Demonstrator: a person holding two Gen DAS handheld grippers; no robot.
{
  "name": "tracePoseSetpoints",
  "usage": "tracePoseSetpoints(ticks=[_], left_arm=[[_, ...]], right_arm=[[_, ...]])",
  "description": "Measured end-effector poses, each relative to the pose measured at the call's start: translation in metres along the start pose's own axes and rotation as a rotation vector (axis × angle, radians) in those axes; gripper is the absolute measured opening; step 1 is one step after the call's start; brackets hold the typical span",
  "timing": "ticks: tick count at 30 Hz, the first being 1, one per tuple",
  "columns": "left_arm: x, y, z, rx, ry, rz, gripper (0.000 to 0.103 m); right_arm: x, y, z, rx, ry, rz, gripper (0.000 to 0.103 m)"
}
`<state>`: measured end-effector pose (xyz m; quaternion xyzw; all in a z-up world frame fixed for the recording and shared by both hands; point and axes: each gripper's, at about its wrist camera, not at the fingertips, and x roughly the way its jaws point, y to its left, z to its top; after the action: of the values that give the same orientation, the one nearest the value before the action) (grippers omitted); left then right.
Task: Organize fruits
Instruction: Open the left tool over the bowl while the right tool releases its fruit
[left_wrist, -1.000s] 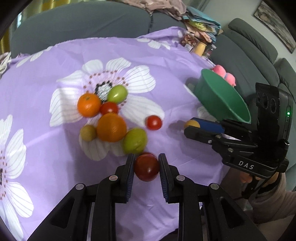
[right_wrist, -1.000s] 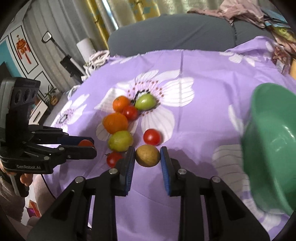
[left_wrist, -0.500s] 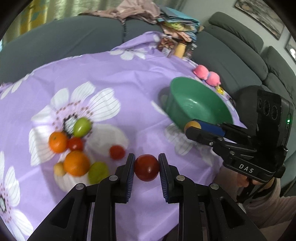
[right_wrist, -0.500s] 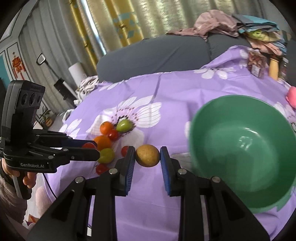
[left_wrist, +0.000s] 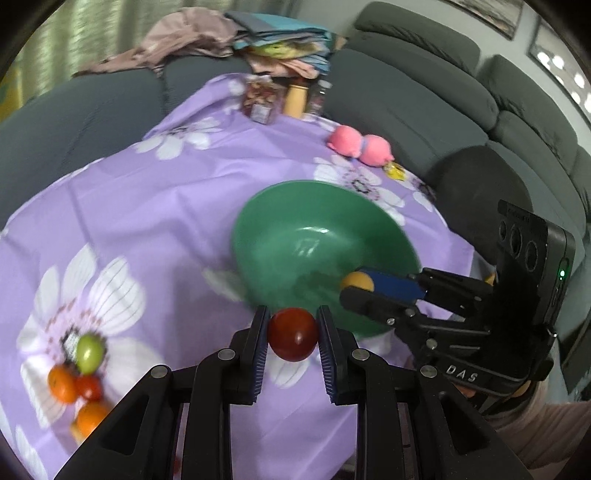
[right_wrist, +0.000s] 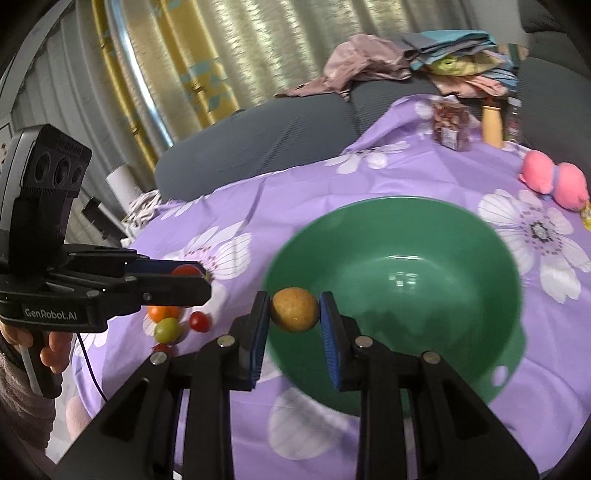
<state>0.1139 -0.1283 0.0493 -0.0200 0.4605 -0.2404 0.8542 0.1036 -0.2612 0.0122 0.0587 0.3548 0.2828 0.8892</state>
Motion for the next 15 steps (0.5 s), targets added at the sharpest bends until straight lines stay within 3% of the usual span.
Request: tracePoseSetpoints(ticks=[15], left_arm=[[0.058,-0.028,0.024,0.072,0.095,-0.022,0.026]], right_arm=[[0.000,-0.043,-0.006,0.057,0.010,-0.127,0.028]])
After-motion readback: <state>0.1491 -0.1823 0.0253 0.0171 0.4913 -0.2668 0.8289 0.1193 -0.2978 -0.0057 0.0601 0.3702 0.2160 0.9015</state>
